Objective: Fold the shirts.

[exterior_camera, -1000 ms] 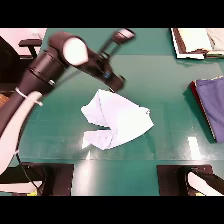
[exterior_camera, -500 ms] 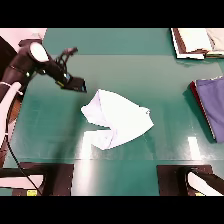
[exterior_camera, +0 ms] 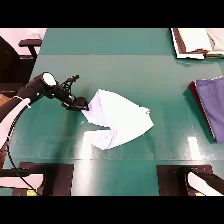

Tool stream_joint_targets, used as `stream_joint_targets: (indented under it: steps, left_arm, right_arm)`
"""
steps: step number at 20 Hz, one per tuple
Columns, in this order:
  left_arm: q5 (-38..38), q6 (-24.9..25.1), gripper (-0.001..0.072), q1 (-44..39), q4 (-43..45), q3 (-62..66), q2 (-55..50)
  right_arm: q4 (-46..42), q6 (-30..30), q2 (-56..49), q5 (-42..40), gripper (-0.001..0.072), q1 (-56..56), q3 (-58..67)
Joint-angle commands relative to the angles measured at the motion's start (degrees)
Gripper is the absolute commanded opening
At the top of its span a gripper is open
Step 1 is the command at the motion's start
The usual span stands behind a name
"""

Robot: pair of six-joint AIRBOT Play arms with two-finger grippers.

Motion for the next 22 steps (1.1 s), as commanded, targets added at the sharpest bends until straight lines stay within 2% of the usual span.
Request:
stream_joint_targets:
  steps: [1,2,4,6,8,10,11,12,13,17,20,22]
  left_arm:
    - [2.4,0.7,0.0136,0.1,-3.1,-1.3,0.0]
    - [2.3,0.8,0.0028,0.2,-2.8,-0.5,0.1]
    - [2.1,0.7,0.0027,0.1,-0.2,2.2,1.6]
    - [2.3,0.7,0.0028,0.2,4.5,5.9,4.2]
    - [2.2,0.7,0.0028,0.1,8.4,8.5,6.4]
    - [2.3,0.7,0.0028,0.1,10.0,9.0,7.7]
    - [2.2,0.7,0.0028,0.1,10.1,9.0,7.8]
    - [2.2,0.7,0.0028,0.1,10.1,9.0,7.8]
    - [2.3,0.7,0.0028,0.1,10.0,9.0,7.8]
    - [3.1,0.4,0.0028,0.1,10.0,9.0,7.8]
    - [3.3,0.2,0.0028,0.1,10.0,9.0,7.8]
    - [3.1,0.2,0.0028,0.1,10.0,9.0,7.8]
  right_arm:
    - [0.2,0.4,-1.1,4.7,0.0021,0.0,0.0]
    - [0.1,1.5,-2.1,7.6,0.0021,0.0,0.0]
    - [-0.2,2.2,-4.3,14.3,0.0021,0.0,-0.9]
    - [-0.2,2.2,-4.4,17.0,0.0021,0.0,-7.8]
    - [-0.3,2.2,-3.4,15.5,0.0021,0.0,-18.1]
    - [0.0,2.2,-1.7,10.5,0.0023,0.1,-32.0]
    - [0.5,2.1,-1.2,8.7,0.0088,0.1,-38.3]
    - [0.7,2.1,-1.2,7.1,0.0353,0.5,-44.5]
    - [1.2,1.8,-1.6,5.4,0.0468,1.5,-49.4]
    - [9.6,-7.2,-6.3,-3.6,0.0467,11.1,-60.0]
    - [10.8,-8.8,-12.3,-9.4,0.0463,19.3,-57.3]
    - [10.7,-9.1,-16.7,-10.0,0.0448,23.1,-52.7]
